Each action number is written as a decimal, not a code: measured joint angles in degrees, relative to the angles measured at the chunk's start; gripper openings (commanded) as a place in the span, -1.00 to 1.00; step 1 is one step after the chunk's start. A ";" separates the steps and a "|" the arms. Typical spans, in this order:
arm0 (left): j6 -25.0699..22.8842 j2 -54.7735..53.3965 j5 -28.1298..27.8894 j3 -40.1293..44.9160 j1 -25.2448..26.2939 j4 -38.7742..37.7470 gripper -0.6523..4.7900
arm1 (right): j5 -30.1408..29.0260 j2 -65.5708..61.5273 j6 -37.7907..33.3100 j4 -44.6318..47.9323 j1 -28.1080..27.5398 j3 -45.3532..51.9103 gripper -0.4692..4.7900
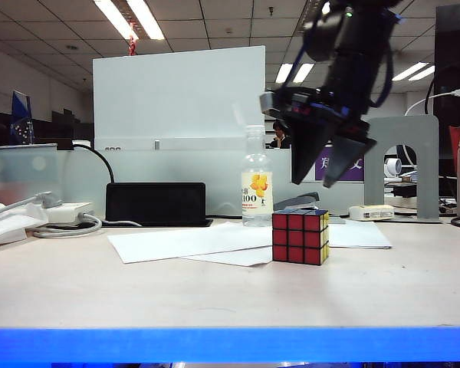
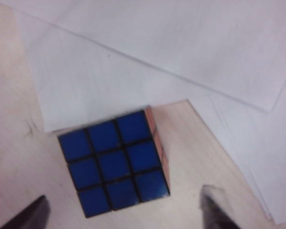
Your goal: Rotate the Rubik's Cube so that the bottom side is facing up.
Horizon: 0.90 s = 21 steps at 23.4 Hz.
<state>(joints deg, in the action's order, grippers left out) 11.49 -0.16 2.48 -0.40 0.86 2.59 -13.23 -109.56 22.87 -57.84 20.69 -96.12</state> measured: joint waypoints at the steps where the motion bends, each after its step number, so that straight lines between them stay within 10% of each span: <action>1: 0.00 0.00 0.00 0.00 0.00 -0.22 -0.78 | -0.96 -0.11 0.20 -0.17 -0.35 0.11 0.91; 8: 0.00 0.00 0.00 0.00 0.00 -1.33 -0.78 | -7.89 -0.39 4.63 -0.59 0.11 0.07 0.91; 21: 0.02 0.00 0.02 0.00 0.00 -2.10 -0.78 | -2.99 -6.34 6.47 -1.62 0.13 0.48 0.98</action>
<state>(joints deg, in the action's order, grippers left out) 11.51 -0.16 2.50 -0.40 0.86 0.49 -16.23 -115.90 29.34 -59.46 20.82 -95.64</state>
